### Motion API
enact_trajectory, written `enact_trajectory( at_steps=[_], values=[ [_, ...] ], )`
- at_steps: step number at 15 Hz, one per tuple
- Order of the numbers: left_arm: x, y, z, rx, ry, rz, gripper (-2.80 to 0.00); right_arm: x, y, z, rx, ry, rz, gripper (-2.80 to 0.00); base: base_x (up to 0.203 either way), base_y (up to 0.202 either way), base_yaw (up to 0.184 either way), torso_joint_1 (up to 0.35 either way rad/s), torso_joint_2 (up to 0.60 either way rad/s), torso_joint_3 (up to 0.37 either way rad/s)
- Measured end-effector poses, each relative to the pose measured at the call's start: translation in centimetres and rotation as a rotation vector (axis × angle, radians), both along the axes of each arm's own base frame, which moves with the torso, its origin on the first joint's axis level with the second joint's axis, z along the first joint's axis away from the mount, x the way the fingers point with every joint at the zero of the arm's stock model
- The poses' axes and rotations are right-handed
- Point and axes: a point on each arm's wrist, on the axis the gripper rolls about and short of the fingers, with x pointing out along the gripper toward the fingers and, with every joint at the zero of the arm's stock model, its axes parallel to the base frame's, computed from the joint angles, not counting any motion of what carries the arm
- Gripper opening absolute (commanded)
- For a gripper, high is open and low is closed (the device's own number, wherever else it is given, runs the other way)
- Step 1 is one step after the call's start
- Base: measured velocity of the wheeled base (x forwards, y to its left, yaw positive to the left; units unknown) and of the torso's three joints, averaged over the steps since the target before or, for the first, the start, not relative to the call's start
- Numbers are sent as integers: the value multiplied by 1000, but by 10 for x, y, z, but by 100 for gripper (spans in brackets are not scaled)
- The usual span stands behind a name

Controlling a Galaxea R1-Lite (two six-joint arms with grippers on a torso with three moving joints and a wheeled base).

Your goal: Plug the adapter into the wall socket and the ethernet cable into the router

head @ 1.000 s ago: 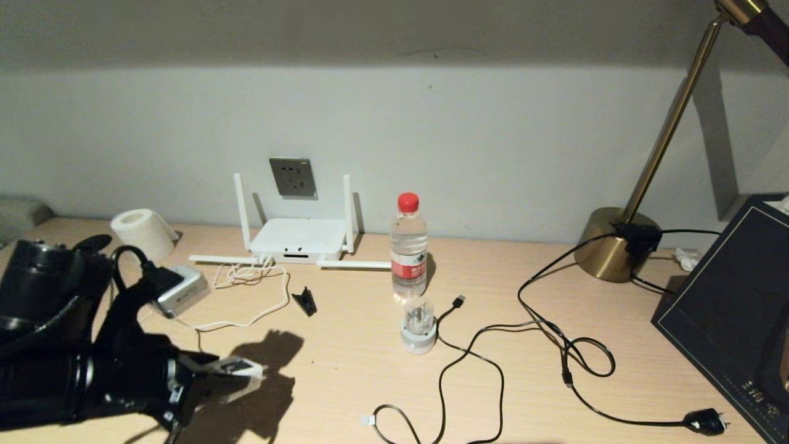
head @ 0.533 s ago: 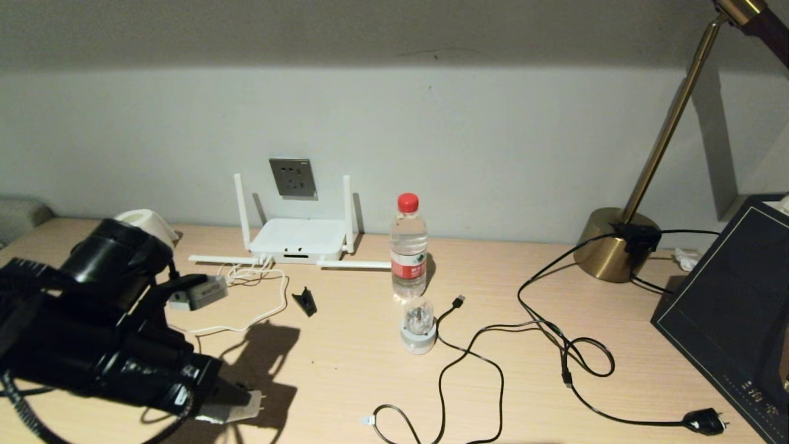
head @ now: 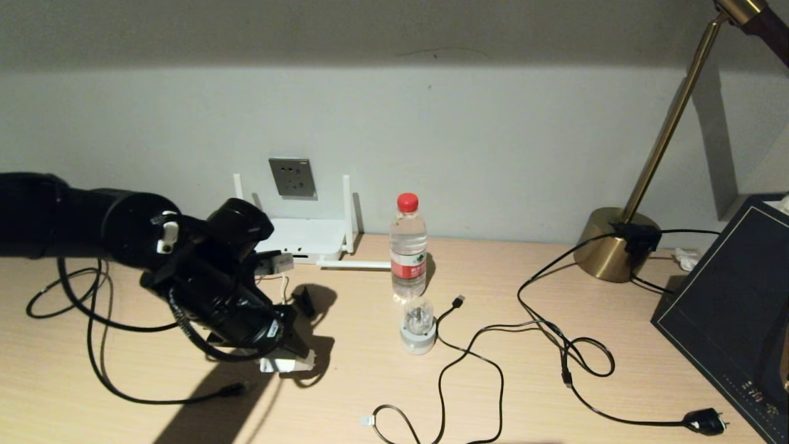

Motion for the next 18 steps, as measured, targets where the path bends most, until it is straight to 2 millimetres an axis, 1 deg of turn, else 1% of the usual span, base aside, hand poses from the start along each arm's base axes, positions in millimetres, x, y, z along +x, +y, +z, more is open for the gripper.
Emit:
enact_trajectory(
  at_steps=[3, 6, 9, 14, 18],
  values=[
    [18, -10, -2, 53, 69, 1, -280, 0, 0, 0, 0, 0, 0, -280, 0, 0, 0, 0, 0, 0],
    [25, -13, -1, 83, 119, -20, -280, 0, 0, 0, 0, 0, 0, -280, 0, 0, 0, 0, 0, 0],
    [31, -15, -5, 95, 145, -32, -280, 0, 0, 0, 0, 0, 0, -280, 0, 0, 0, 0, 0, 0],
    [33, -12, 0, 115, 195, -47, -280, 0, 0, 0, 0, 0, 0, -280, 0, 0, 0, 0, 0, 0],
    [32, -12, 0, 121, 217, -50, -280, 0, 0, 0, 0, 0, 0, -280, 0, 0, 0, 0, 0, 0]
  ],
)
